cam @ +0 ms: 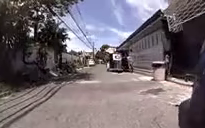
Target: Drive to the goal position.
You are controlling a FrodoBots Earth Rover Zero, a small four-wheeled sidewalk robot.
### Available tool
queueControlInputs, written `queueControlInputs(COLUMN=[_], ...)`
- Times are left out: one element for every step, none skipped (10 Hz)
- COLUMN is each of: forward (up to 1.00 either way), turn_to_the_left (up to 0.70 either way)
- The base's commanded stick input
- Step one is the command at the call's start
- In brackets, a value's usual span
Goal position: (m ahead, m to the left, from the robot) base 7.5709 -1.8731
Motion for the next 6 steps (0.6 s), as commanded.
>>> queueControlInputs(forward=[0.85,0.85,0.85,0.85,0.85,0.85], turn_to_the_left=[0.00,0.00,0.00,0.00,0.00,0.00])
